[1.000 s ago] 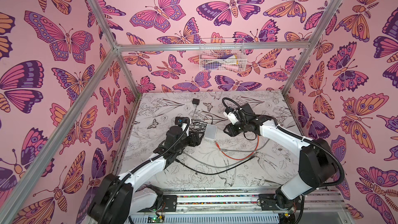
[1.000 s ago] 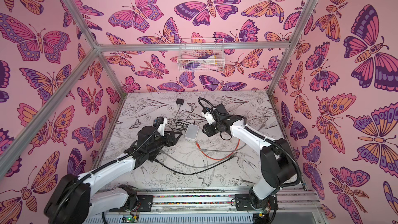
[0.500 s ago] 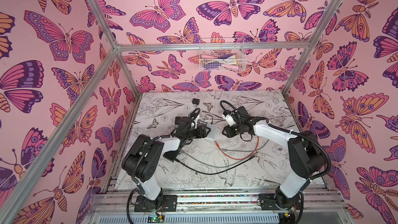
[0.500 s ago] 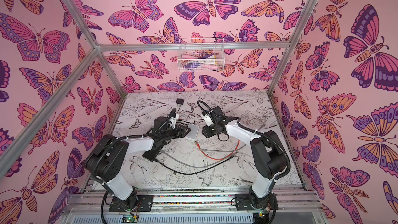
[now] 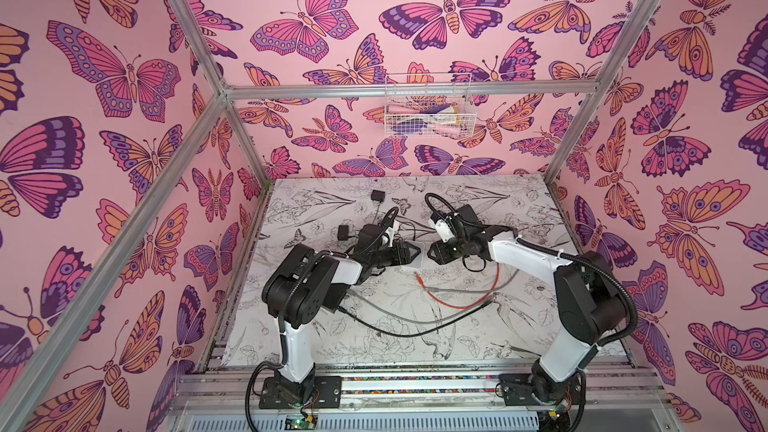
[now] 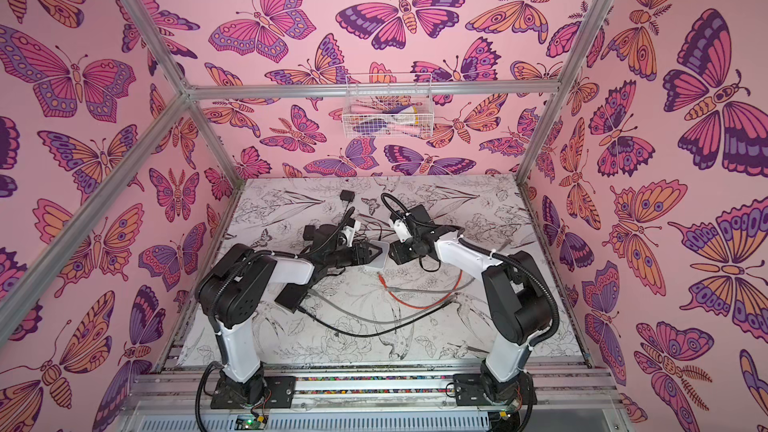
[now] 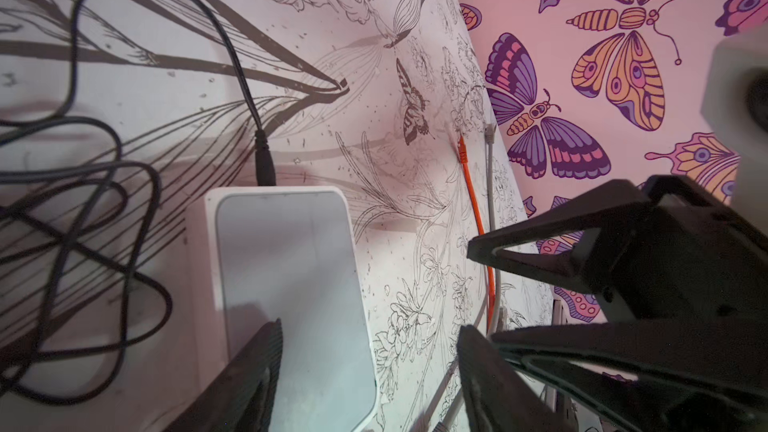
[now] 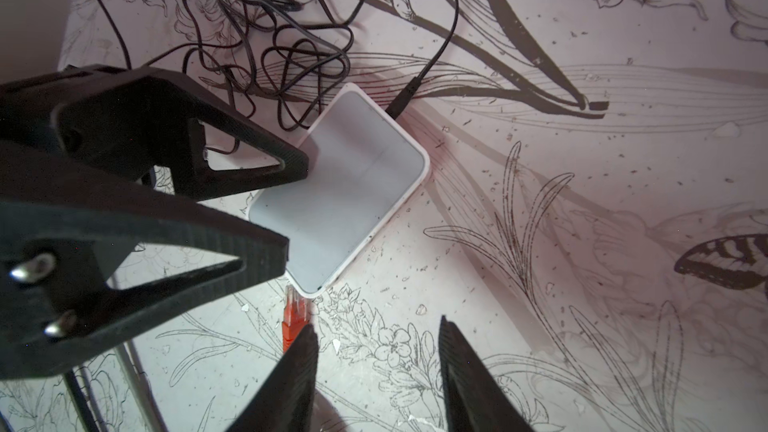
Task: Insert the plug into the switch port
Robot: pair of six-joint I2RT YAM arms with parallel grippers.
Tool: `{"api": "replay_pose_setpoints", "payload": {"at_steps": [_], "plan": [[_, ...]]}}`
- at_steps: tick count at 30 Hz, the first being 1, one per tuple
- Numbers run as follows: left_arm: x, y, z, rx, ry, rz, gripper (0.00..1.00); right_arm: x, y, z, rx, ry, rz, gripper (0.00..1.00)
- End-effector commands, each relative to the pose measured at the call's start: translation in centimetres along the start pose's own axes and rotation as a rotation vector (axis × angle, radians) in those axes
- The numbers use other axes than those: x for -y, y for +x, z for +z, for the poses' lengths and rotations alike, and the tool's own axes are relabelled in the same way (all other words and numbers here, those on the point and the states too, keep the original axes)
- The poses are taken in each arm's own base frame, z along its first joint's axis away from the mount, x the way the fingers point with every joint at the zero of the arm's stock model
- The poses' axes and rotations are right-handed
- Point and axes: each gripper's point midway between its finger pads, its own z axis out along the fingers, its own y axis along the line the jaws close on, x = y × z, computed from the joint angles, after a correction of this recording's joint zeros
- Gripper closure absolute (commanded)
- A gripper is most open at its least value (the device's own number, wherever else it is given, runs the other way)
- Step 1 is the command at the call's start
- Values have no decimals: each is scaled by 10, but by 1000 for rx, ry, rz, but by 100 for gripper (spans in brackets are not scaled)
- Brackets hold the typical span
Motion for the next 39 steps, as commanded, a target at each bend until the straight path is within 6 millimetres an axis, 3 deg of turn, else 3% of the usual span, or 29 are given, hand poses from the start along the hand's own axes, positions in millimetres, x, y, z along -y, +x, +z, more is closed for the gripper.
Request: {"api": "replay_pose_setpoints", "payload": {"at_steps": [1, 7, 13, 17, 21, 30, 39], "plan": [[-7, -13, -4, 29, 19, -15, 31, -2, -4, 2, 8, -2, 8, 51], [-24, -8, -3, 7, -49, -20, 31, -5, -7, -5, 27, -8, 14, 51], [-36, -9, -15, 28, -114, -16, 31, 12, -2, 4, -23, 74, 21, 50], [-47, -18, -33, 85, -146, -44, 31, 6, -4, 22, -57, 20, 49, 53], [-60, -33, -66, 208, -159, -96, 32, -11, -13, 39, -46, -102, 78, 54], [-29, -39, -98, 258, -142, -53, 33, -21, -29, 70, -76, -177, 123, 52], [-5, -45, -144, 376, -191, 7, 32, -42, -38, 84, -95, -230, 119, 55]]}}
